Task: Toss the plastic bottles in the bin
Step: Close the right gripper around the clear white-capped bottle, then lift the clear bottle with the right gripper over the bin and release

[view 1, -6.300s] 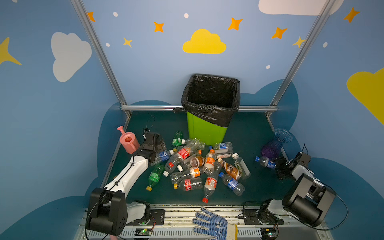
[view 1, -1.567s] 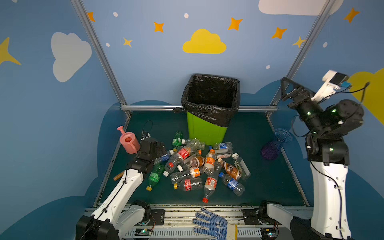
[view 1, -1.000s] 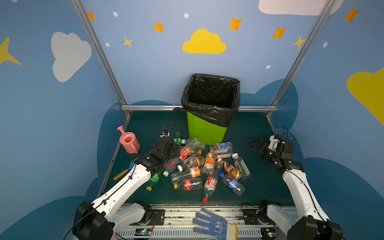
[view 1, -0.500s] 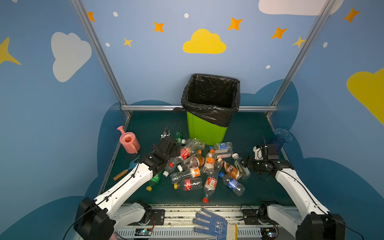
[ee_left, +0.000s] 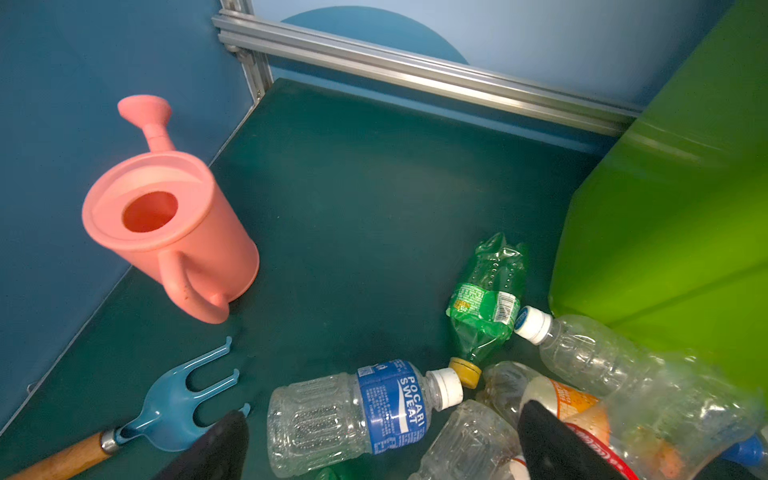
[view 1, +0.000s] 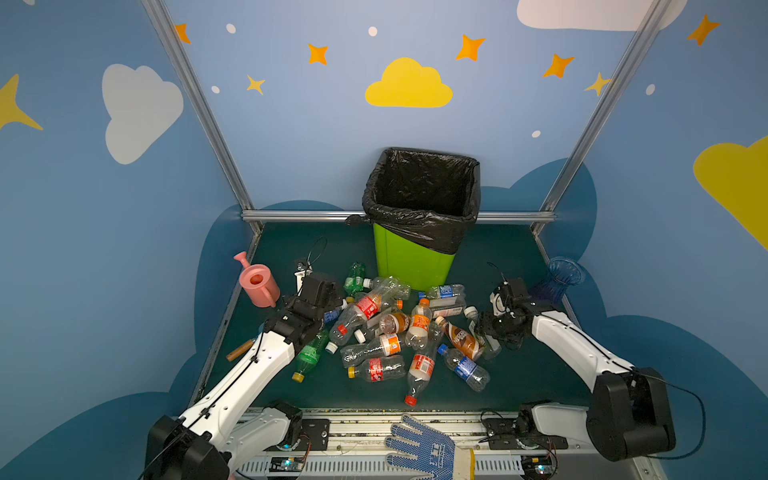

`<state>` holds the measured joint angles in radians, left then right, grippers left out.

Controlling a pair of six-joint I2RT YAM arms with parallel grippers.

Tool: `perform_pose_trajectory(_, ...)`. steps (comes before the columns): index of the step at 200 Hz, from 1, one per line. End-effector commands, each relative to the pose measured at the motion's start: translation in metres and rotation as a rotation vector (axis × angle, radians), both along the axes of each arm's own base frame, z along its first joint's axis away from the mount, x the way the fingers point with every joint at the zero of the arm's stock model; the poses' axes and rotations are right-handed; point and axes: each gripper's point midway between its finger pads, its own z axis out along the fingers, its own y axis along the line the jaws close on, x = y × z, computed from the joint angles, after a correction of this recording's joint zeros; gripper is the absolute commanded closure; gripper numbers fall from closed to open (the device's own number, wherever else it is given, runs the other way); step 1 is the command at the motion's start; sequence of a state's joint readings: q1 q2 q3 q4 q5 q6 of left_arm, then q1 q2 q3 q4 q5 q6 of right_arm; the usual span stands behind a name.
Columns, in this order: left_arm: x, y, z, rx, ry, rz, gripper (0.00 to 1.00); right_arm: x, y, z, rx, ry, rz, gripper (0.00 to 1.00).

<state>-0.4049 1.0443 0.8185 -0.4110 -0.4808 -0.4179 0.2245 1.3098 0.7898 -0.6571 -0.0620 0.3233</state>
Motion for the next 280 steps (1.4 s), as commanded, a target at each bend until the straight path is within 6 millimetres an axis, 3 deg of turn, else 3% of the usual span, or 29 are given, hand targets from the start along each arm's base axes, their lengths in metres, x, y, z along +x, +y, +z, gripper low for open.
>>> perform_pose_trajectory(1,-0.009,0.011,-0.005,-0.016,0.016,0.045,0.0,0.001,-0.008,-0.002,-0.078,0.031,0.015,0.3)
perform_pose_trajectory(61,-0.016,0.025,-0.011,-0.04,0.034,0.09,0.0,0.006,-0.008,-0.011,-0.12,0.067,0.048,0.43)
perform_pose_trajectory(88,-0.017,0.027,-0.012,-0.043,0.037,0.096,0.0,0.006,-0.003,-0.013,-0.111,0.075,0.076,0.44)
perform_pose_trajectory(122,-0.018,0.029,-0.012,-0.041,0.038,0.101,0.0,0.007,-0.007,-0.013,-0.146,0.077,0.078,0.6)
perform_pose_trajectory(153,-0.02,0.035,-0.014,-0.045,0.043,0.127,0.0,0.013,-0.012,-0.002,-0.15,0.038,0.054,0.67)
perform_pose_trajectory(180,-0.022,0.039,-0.019,-0.053,0.052,0.145,0.0,0.029,-0.018,0.028,-0.158,-0.056,0.038,0.7)
perform_pose_trajectory(207,-0.024,0.046,-0.026,-0.061,0.061,0.177,0.0,0.058,-0.034,0.091,-0.153,-0.228,-0.017,0.71)
perform_pose_trajectory(227,-0.025,0.052,-0.036,-0.067,0.082,0.212,0.0,0.08,-0.048,0.172,-0.143,-0.437,-0.051,0.71)
perform_pose_trajectory(252,-0.031,0.066,-0.05,-0.079,0.125,0.288,0.0,0.09,-0.069,0.314,-0.128,-0.785,-0.121,0.69)
perform_pose_trajectory(280,-0.042,0.077,-0.063,-0.107,0.159,0.348,0.0,0.062,-0.08,0.469,-0.06,-1.197,-0.204,0.69)
